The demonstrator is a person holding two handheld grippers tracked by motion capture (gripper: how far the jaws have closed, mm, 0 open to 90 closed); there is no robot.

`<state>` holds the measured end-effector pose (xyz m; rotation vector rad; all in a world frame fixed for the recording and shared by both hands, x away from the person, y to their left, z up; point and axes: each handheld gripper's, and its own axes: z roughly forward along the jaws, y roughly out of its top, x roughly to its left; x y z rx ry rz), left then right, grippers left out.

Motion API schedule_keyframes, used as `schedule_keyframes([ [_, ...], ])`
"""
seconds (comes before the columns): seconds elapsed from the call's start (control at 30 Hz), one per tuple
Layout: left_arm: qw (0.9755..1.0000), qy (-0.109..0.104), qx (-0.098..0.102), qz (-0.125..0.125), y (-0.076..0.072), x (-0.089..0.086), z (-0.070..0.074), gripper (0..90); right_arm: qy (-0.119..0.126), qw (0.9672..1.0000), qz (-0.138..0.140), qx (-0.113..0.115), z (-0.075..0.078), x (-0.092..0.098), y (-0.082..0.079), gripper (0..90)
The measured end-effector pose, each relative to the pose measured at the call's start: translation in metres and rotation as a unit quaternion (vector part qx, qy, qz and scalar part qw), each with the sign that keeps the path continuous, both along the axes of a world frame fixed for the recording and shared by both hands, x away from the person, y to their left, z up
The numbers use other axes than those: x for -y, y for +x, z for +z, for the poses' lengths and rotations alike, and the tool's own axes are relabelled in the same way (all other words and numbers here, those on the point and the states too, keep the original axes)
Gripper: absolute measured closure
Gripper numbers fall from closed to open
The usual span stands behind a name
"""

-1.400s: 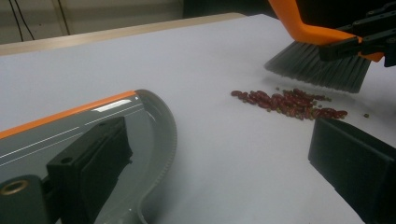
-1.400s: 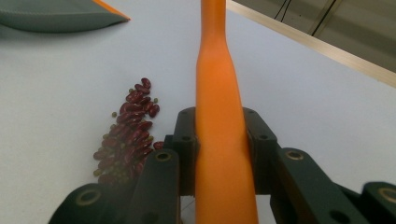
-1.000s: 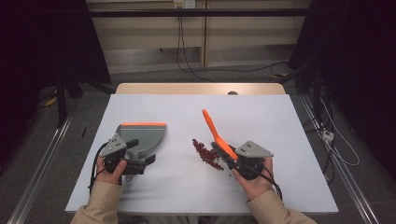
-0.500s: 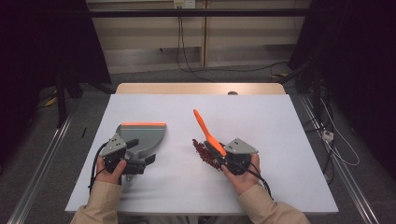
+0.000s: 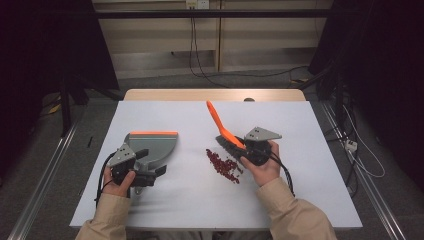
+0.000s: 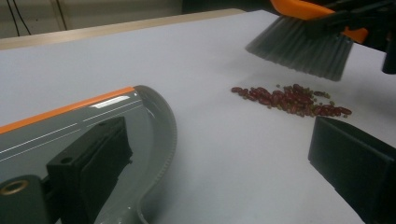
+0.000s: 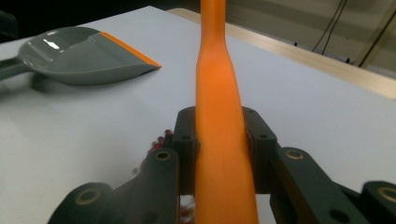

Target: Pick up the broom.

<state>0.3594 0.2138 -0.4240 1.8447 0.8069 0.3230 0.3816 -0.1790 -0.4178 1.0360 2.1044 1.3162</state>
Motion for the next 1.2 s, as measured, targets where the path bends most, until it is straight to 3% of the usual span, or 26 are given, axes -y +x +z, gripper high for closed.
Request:
schedule_keyframes([
  [0.1, 1.0, 0.001, -0.001, 0.003, 0.0, -0.001, 0.0, 5.2, -0.014, 0.999, 0.043, 0.003, -0.005, 0.001, 0.021, 71.3],
  [0.23, 1.0, 0.001, -0.002, 0.006, 0.001, -0.003, -0.001, 5.2, -0.021, 0.9967, 0.078, 0.002, -0.015, -0.006, 0.043, 71.3],
  [0.43, 0.9999, -0.002, -0.004, 0.011, 0.001, -0.005, 0.0, 5.2, -0.049, 0.9878, 0.148, 0.008, -0.021, -0.02, 0.067, 71.3],
  [0.53, 0.9999, -0.004, -0.004, 0.012, 0.001, -0.006, -0.001, 5.2, -0.085, 0.9779, 0.19, 0.025, -0.02, -0.027, 0.075, 71.3],
  [0.63, 0.9999, -0.002, -0.006, 0.015, 0.002, -0.007, 0.0, 5.2, -0.103, 0.9646, 0.241, 0.031, -0.02, -0.032, 0.08, 71.3],
  [0.8, 0.9998, -0.005, -0.005, 0.021, 0.002, -0.01, -0.001, 5.2, -0.128, 0.9452, 0.297, 0.04, -0.018, -0.033, 0.072, 71.3],
  [0.83, 0.9998, -0.006, -0.005, 0.021, 0.002, -0.01, -0.001, 5.2, -0.13, 0.9438, 0.301, 0.039, -0.017, -0.032, 0.069, 71.3],
  [0.9, 0.9997, -0.004, -0.007, 0.022, 0.002, -0.01, -0.002, 5.2, -0.135, 0.9374, 0.319, 0.041, -0.017, -0.031, 0.065, 71.3],
  [0.93, 0.9998, -0.002, -0.006, 0.02, 0.002, -0.009, -0.002, 5.2, -0.136, 0.9365, 0.321, 0.041, -0.016, -0.031, 0.063, 71.3],
  [0.97, 0.9998, 0.0, -0.006, 0.02, 0.002, -0.009, -0.002, 5.2, -0.139, 0.9327, 0.33, 0.042, -0.016, -0.031, 0.061, 71.2],
  [1.07, 0.9998, 0.0, -0.006, 0.018, 0.002, -0.009, -0.002, 5.2, -0.144, 0.9278, 0.341, 0.045, -0.016, -0.03, 0.054, 71.1],
  [1.2, 0.9998, -0.001, -0.005, 0.02, 0.002, -0.009, -0.002, 5.2, -0.143, 0.9244, 0.35, 0.046, -0.015, -0.027, 0.047, 71.2],
])
